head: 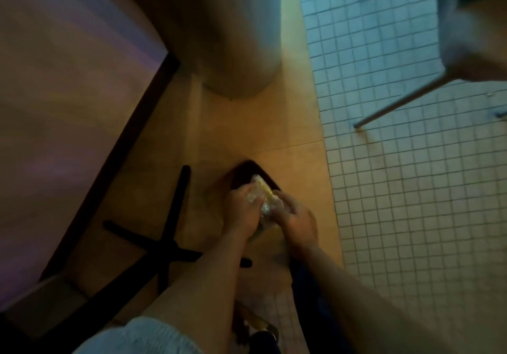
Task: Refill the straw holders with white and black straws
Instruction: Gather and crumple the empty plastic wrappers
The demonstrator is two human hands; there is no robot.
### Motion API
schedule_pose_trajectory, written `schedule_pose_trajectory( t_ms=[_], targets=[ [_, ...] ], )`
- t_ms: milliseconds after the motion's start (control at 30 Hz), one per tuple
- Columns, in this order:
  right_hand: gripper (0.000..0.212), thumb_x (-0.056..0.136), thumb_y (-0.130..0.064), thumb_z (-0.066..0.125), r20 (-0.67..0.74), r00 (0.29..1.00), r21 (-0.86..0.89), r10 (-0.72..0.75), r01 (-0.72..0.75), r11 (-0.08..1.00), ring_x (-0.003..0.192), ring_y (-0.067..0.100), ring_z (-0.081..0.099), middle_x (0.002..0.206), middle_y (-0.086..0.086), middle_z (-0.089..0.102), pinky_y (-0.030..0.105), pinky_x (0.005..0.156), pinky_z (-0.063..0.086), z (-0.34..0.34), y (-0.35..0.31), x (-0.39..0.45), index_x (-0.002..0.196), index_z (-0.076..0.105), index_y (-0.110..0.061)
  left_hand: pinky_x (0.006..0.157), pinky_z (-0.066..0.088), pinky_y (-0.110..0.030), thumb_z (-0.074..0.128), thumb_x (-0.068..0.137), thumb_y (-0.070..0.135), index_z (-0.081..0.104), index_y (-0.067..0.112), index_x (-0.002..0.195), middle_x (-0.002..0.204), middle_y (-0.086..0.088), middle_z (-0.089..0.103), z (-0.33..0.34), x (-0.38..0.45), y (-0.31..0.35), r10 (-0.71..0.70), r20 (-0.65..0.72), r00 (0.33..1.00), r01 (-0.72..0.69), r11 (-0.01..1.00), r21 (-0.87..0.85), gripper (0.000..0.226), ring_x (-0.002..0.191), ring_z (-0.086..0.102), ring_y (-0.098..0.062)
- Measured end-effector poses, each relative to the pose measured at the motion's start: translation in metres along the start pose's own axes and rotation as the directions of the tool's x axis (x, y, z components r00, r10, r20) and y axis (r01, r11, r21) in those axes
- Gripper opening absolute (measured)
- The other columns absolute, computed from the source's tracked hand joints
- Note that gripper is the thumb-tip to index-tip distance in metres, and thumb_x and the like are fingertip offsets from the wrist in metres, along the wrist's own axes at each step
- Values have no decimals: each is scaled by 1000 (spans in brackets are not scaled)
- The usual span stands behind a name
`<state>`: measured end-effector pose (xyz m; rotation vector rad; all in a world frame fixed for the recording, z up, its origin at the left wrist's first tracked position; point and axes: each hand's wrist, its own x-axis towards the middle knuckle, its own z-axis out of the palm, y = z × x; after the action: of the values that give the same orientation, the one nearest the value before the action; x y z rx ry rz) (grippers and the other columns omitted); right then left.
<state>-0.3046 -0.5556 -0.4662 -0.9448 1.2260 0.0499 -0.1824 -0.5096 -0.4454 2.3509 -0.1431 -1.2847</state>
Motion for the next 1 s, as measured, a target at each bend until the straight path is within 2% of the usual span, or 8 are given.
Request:
schedule_pose_trajectory(
  t_ms=[167,333,467,600,700,800,900,1000],
  targets=[
    [34,86,-32,72,84,971,-313,-225,240,919,105,10,61,119,-3,58,24,83,56,12,43,23,118,59,-33,93,51,-34,63,92,19,62,17,124,117,0,62,1,27,-31,-154,6,988,154,988,-4,32,104,57,-13],
    [26,88,-16,70,133,949,-514,-286,313,799,99,10,59,117,1,58,19,86,53,29,65,55,113,70,-19,84,47,-28,66,91,21,58,12,128,122,-7,63,7,65,-65,-250,-23,968,251,964,85,39,105,58,-18],
    [20,94,-13,59,82,962,-549,-260,262,794,90,4,49,121,6,52,4,79,40,52,68,78,111,68,-10,86,45,-36,70,84,24,43,13,126,135,-11,44,19,79,-77,-268,-263,927,323,926,195,51,117,52,-31],
    [17,97,-19,54,43,988,-526,-149,150,837,96,11,50,130,5,44,18,85,43,66,76,94,110,64,-13,88,42,-35,55,94,25,53,14,113,121,-9,58,37,82,-93,-152,-148,977,190,935,299,22,113,55,-28],
    [12,101,-26,50,33,999,-398,-27,38,917,84,0,52,123,-8,47,8,71,41,70,81,105,103,61,-23,99,39,-35,37,102,40,50,20,132,132,-7,54,48,88,-106,-177,15,984,172,971,166,38,120,51,-26],
    [23,103,-33,44,83,997,-450,1,36,892,96,-3,55,130,-5,49,4,75,42,70,85,112,124,54,-32,107,39,-46,32,93,65,41,32,142,139,-7,49,57,93,-112,-411,189,892,445,873,-199,60,124,48,-26],
    [53,103,-41,40,152,988,-681,17,93,726,124,28,51,150,10,31,34,91,48,72,83,120,152,21,-36,107,40,-50,34,78,82,41,32,143,140,-6,48,63,101,-119,-524,190,831,556,757,-344,83,127,47,-29],
    [65,102,-49,35,131,991,-782,42,77,619,127,34,48,158,11,16,40,84,49,74,75,118,155,-1,-39,105,41,-50,31,57,96,43,37,139,140,-4,50,63,102,-123,-552,158,819,569,745,-349,102,124,49,-29]
  ],
)
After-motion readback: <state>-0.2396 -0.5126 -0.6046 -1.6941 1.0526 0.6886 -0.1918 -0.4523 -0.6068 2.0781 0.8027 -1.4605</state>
